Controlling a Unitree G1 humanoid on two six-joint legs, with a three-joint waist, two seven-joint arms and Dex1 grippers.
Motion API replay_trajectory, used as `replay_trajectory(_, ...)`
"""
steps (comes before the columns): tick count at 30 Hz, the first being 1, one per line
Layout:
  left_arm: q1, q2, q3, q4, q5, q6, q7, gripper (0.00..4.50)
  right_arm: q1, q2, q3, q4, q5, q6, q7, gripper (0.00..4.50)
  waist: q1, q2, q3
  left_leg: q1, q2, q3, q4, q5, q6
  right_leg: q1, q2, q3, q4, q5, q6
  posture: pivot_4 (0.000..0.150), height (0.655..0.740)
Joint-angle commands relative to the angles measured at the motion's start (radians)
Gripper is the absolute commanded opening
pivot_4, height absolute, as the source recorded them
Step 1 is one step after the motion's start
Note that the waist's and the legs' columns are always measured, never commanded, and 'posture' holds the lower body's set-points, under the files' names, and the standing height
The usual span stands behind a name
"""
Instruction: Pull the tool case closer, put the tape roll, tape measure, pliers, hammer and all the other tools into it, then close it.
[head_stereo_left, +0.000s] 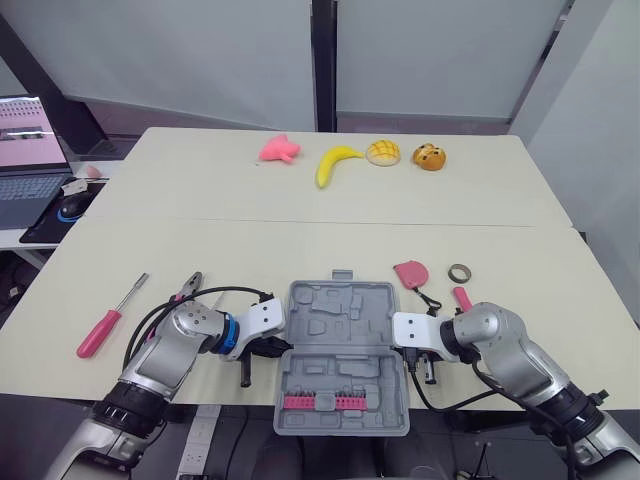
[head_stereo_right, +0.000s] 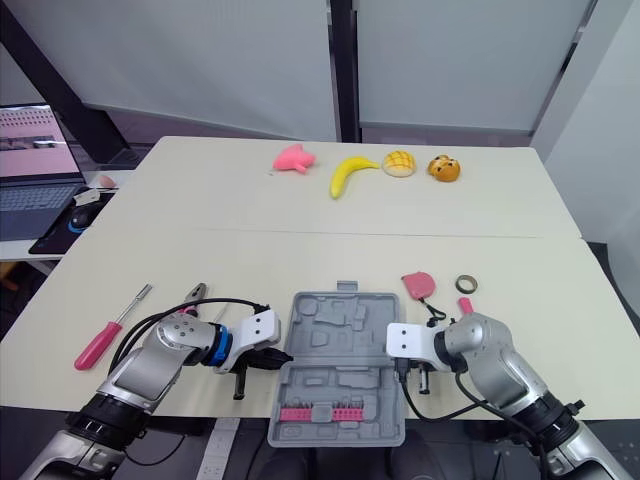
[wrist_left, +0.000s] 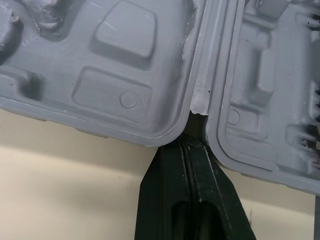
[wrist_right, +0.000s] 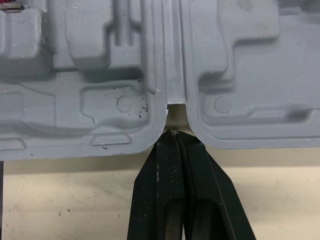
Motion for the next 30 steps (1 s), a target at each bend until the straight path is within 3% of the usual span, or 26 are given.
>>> replay_trajectory(1,0.024,-0.034,-0.065,-0.036,-0.001,-0.001,0.001,0.00,-0.006,0.028,0.048,-0.038,0.044,-0.015,0.013,0.03,0.000,0.000,0.000,0.000,0.000,0.000,0.000,0.000,0.000,0.000,0.000,0.000,0.000,0.000,0.000,0.150,0.7400)
replay_trajectory(17,0.028,-0.023,-0.067,-0.027,0.008,-0.008,0.003,0.00,0.000,0.027,0.044,-0.038,0.055,-0.001,0.006,0.03,0.001,0.000,-0.001,0.000,0.000,0.000,0.000,0.000,0.000,0.000,0.000,0.000,-0.001,-0.001,0.001,0.150,0.7400)
replay_trajectory(30,0.022,0.113,0.038,0.099,0.015,-0.162,0.033,0.00,0.011,-0.112,-0.041,0.069,0.076,-0.142,-0.034,0.03,0.000,0.000,0.000,0.000,0.000,0.000,-0.001,0.000,0.000,-0.001,0.000,0.000,-0.001,-0.001,0.001,0.150,0.7400)
